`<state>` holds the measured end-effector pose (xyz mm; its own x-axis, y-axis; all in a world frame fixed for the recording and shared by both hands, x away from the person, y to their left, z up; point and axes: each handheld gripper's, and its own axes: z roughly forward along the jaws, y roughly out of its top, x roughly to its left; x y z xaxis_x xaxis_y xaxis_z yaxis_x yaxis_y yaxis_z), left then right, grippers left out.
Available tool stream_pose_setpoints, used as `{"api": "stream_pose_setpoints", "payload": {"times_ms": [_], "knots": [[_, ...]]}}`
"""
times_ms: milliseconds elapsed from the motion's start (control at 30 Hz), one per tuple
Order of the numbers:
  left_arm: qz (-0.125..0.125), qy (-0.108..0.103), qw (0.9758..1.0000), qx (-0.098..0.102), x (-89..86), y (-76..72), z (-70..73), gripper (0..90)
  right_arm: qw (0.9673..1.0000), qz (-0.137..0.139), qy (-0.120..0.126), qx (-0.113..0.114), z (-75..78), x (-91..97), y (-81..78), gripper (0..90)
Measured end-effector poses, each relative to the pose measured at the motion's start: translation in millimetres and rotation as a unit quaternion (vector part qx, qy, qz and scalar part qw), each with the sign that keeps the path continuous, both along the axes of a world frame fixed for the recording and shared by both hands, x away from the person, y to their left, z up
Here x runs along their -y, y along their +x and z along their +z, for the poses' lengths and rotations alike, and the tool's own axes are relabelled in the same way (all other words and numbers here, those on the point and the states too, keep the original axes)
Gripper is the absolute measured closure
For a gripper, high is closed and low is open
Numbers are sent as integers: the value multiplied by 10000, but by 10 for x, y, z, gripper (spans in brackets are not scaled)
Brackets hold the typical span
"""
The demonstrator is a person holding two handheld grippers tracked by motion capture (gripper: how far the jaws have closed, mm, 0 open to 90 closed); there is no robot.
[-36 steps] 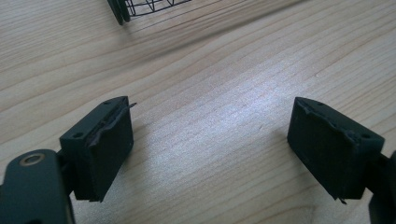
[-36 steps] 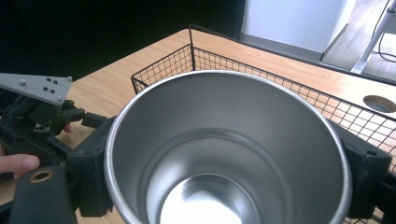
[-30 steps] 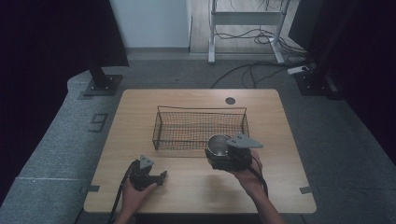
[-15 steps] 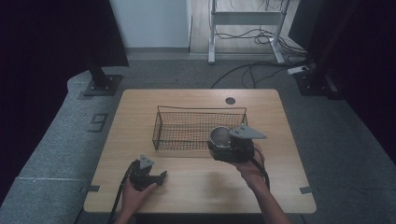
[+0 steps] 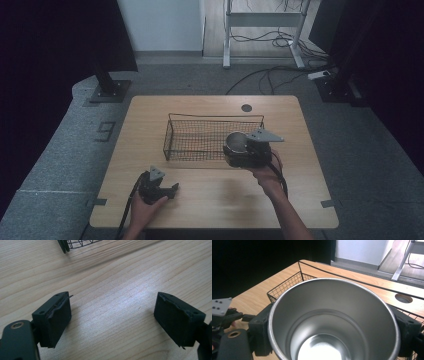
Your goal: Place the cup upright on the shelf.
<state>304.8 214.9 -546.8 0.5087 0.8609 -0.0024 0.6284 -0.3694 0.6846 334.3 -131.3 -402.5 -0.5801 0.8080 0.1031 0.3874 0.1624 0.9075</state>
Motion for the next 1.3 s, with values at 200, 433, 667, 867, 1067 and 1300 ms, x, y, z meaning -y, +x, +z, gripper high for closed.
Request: {"api": "stream_pose_setpoints", "payload": {"times_ms": [200, 433, 667, 867, 1067, 1300], "knots": [[0, -1, 10000, 0, 0, 0, 0, 143, 9999, -113, 83, -56, -6, 43, 120, 136], [-1, 2, 10000, -2, 0, 0, 0, 143, 9998, -175, 41, -115, -30, 45, 251, 137], [0, 0, 10000, -2, 0, 0, 0, 143, 9995, -276, -21, -169, -52, 76, 360, 136], [-3, 1, 10000, -7, -1, 0, 1, 143, 9991, -372, -43, -173, -44, 107, 434, 136], [-2, 2, 10000, -5, -1, 1, 0, 143, 9989, -438, -89, -160, -35, 114, 496, 136], [-5, 7, 10000, -5, -1, 0, 1, 143, 9985, -503, -132, -162, -38, 103, 575, 136]]}}
